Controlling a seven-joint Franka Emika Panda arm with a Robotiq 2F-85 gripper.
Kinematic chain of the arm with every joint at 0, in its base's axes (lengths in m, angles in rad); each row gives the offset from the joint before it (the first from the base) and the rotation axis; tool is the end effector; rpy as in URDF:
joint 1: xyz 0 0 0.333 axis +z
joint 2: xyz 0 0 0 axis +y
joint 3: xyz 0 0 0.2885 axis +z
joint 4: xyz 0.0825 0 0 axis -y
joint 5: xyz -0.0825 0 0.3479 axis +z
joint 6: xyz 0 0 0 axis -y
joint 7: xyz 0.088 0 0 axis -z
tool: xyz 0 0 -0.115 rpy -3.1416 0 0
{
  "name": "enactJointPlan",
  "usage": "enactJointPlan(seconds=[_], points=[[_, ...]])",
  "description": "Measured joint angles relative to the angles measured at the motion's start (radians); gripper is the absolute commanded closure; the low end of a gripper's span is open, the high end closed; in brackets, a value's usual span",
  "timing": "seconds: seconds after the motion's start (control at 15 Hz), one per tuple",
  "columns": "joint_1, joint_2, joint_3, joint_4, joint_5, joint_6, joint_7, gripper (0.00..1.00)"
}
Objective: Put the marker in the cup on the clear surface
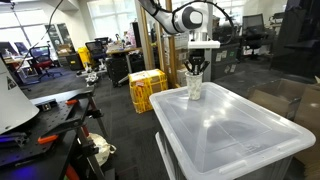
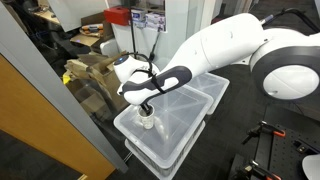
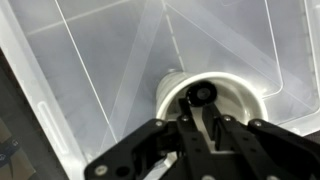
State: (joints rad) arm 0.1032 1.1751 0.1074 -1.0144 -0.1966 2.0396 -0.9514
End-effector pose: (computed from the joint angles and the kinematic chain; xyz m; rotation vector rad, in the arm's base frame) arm 0.6915 0.1108 0.1090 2.5734 1.7702 -0.2471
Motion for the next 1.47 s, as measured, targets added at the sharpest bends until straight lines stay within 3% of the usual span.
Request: enactJointPlan(seconds=[1.47], points=[[0.027, -0.091, -0.005, 0.044, -0.004, -0.146, 0.115, 0.95]])
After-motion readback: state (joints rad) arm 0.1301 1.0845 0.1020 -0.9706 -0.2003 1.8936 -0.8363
